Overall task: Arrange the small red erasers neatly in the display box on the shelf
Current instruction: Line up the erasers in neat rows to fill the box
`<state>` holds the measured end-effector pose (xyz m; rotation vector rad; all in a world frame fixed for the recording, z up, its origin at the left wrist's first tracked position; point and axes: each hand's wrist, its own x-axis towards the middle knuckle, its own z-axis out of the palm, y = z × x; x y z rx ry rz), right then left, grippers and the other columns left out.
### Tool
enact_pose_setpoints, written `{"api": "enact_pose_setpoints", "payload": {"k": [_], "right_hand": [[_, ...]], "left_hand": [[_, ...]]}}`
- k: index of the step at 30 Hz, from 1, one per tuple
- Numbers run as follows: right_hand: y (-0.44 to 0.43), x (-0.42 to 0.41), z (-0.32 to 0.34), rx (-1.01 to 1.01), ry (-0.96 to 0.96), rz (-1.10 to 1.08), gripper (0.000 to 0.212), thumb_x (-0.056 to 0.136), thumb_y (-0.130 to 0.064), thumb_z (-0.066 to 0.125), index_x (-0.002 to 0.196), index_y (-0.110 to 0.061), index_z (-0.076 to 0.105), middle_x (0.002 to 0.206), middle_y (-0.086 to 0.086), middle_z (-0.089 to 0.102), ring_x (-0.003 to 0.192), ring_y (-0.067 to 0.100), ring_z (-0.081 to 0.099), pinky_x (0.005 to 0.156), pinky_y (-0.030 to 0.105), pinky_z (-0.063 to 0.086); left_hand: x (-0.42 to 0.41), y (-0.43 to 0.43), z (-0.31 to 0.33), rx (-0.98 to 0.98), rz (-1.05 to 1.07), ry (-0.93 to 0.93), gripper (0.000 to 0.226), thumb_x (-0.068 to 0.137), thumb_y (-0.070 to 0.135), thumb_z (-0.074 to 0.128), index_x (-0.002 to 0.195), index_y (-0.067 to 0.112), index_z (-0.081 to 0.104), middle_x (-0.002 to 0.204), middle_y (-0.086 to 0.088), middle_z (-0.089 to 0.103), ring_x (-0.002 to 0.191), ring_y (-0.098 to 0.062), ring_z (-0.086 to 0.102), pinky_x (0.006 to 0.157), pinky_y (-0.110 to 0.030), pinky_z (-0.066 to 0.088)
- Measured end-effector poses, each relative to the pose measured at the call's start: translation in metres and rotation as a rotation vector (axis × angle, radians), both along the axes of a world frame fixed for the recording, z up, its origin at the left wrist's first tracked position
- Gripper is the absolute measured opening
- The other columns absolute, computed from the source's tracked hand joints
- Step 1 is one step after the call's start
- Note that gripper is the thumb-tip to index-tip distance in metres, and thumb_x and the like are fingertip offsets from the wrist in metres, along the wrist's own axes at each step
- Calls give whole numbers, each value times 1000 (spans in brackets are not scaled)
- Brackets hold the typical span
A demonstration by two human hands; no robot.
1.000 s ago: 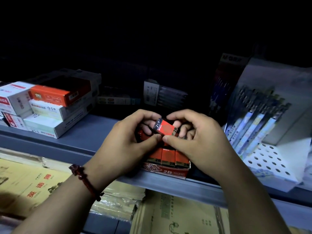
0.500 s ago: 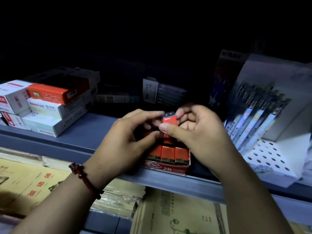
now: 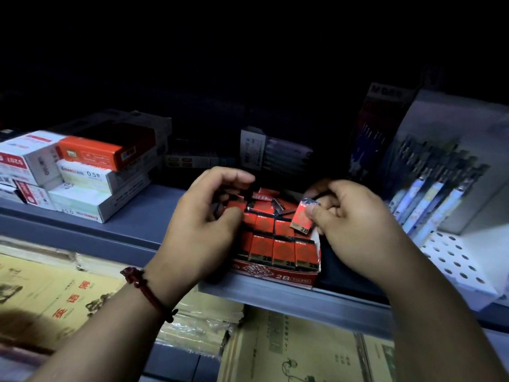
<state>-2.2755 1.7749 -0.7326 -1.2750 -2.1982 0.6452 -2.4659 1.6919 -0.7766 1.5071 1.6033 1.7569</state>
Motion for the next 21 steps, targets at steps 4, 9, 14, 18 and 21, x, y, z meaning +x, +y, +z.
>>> {"api": "enact_pose_setpoints", "payload": {"k": [4,9,14,18,21], "right_hand": [[1,0,0,3,5,-13,7,100,-21,60,95,-17,63,81,3,65,63,15,57,58,32,47],[-3,-1,-4,-5,-103,23,11,98,-22,60,96,-28,70,79,-8,60,61,2,51,55,18,35],[-3,-3,-5,-1,-145,17,6,94,-24,67,90,-28,65,85,-1,56,63,5,51,53,16,31],[-3,-3,-4,37,-119,29,9,93,-23,69,91,-29,63,78,-5,53,60,3,50,49,13,31],[-7,-10,-3,110,-4,38,12,94,-18,68,96,-29,67,70,-11,45,56,2,46,51,10,36]], "left_hand": [[-9,1,-1,-94,100,2,27,86,11,60,103,30,70,106,5,65,95,-5,64,84,-18,47],[-18,-2,4,-243,148,123,18,87,11,69,95,27,72,104,6,54,87,-5,60,73,-3,44],[-28,-8,9,-336,57,111,13,88,18,70,96,27,73,101,0,61,84,-10,64,72,-11,49],[-30,-9,9,-350,30,117,14,89,17,72,100,25,72,94,1,65,83,-11,65,71,-10,47],[-32,-9,8,-348,42,106,16,88,15,74,101,23,70,89,5,66,80,-6,63,70,-8,47]]}}
